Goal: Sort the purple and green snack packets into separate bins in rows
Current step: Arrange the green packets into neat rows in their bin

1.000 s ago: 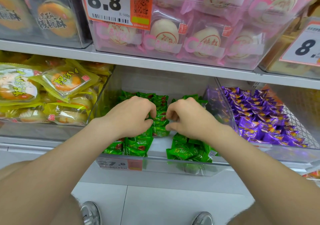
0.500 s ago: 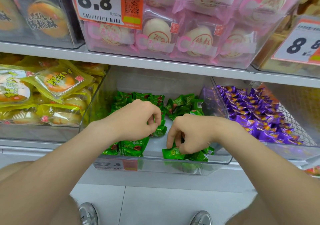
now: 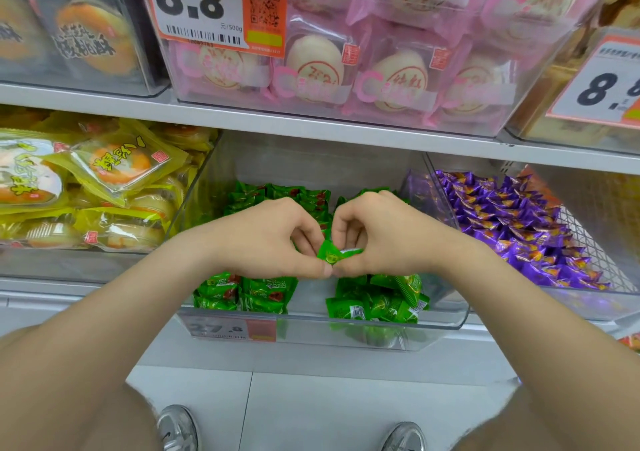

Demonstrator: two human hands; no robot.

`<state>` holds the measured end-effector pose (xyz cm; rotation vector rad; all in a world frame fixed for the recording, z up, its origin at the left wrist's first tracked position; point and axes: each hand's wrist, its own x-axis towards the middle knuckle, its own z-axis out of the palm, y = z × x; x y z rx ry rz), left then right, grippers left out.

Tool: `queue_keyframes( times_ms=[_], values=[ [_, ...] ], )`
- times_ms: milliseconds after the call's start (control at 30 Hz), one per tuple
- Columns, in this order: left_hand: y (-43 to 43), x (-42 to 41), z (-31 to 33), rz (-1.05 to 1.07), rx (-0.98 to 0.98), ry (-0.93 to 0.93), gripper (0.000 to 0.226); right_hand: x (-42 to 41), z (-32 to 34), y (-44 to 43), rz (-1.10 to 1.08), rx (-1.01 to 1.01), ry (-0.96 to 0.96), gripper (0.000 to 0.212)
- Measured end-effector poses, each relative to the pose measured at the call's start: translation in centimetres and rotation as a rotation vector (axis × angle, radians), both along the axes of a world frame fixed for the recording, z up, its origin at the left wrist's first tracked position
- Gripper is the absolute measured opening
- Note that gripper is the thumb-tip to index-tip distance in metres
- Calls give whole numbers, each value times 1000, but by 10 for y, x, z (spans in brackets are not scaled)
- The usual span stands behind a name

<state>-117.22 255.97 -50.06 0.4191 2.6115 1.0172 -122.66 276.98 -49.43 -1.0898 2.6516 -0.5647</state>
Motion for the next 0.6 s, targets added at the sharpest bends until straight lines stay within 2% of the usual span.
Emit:
queue_keyframes(
  times_ms=[100, 233, 400, 467, 600],
  values=[
    [-4, 1, 3, 30, -2, 14, 15, -1, 2, 2, -28, -101, -197, 42],
    [-9, 0, 4, 60, -45, 17, 20, -10, -3, 6, -22, -110, -355, 30],
    [-15, -2, -8, 92, -321, 160, 15, -14, -14, 6, -32, 47, -59, 25],
    [-19, -4, -13, 105, -428, 192, 10, -9, -20, 0, -21, 80, -3, 26],
    [-23, -7, -18, 88, -521, 206, 11, -1, -36, -14, 12, 167, 154, 28]
  ],
)
